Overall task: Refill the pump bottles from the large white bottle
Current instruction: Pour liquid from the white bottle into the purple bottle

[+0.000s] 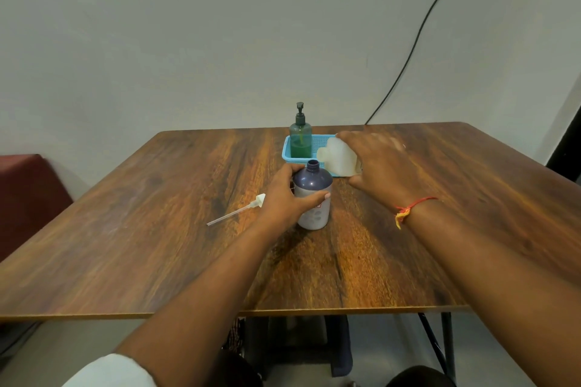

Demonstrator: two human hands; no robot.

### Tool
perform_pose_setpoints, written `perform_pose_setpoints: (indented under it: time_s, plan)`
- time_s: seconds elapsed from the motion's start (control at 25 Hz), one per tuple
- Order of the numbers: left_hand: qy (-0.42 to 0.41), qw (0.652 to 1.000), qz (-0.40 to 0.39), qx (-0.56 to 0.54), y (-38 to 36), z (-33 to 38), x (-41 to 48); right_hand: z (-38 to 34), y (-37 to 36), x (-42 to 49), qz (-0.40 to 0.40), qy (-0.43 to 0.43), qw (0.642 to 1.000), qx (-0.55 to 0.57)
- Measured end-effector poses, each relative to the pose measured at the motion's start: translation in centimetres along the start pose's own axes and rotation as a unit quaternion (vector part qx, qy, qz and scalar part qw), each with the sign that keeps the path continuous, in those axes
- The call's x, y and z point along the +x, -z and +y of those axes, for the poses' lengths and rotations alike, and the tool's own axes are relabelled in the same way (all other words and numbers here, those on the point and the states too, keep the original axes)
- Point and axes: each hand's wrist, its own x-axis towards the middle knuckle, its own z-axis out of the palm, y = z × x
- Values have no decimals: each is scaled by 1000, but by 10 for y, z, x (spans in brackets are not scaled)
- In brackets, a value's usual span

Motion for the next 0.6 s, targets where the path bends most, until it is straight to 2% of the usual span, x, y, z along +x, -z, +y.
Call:
perform_pose_setpoints:
  time_s: [0.6]
  plan:
    - [6, 1000, -2, 1, 0, 0, 1, -3, 1, 9, 18, 33, 997, -64]
